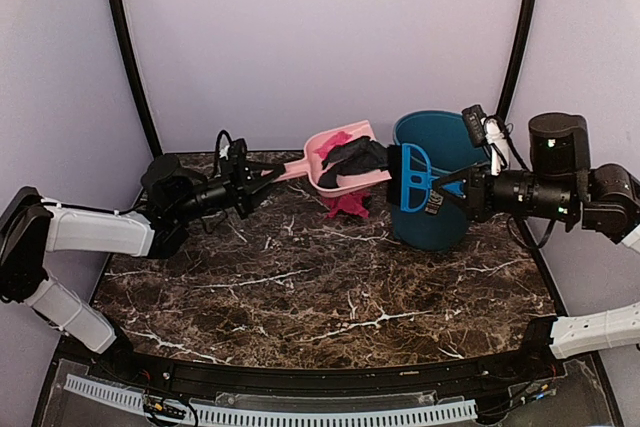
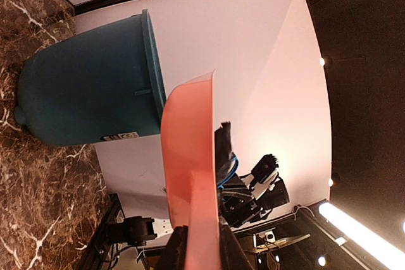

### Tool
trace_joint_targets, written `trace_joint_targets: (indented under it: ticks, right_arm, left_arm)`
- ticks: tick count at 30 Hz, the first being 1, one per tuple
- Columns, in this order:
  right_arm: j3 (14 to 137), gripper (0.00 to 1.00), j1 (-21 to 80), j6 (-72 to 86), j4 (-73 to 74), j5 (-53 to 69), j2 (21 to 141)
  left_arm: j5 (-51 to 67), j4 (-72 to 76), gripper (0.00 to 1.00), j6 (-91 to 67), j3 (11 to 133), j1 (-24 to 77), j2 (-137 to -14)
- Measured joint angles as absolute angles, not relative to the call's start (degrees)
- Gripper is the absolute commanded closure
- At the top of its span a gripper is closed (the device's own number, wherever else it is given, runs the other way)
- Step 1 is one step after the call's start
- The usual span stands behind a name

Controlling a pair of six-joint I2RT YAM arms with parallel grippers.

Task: Sweep away the paper scraps from the table
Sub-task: Dump the paper scraps in the dustpan into the trash bin.

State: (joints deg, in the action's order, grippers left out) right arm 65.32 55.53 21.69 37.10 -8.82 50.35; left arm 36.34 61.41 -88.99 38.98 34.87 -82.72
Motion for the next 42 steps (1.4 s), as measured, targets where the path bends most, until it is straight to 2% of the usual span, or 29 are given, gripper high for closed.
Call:
trace_joint_targets:
  ticks: [11, 23, 33, 42]
  right_arm:
    - [70.24, 1.0, 55.53, 22.15, 40.03, -17.04, 48.9]
    - [73.43, 1.0, 55.53, 26.89, 47.62, -33.34, 47.29]
    - [73.95, 1.0, 55.53, 30.74, 52.38, -41.15, 47.05]
    - [73.97, 1.0, 55.46, 31.16, 52.71, -42.11, 46.96]
  left_arm:
    - [34.81, 57.95, 1.0, -89.08, 58.72, 38.13, -94.32]
    - [33.98, 46.04, 1.0, -84.09, 82.85, 42.26, -111.57]
    - [31.55, 24.4, 1.0, -67.99, 101.27, 42.44, -118.56]
    - [27.35, 10.92, 1.0, -51.4, 113.3, 42.81, -120.97]
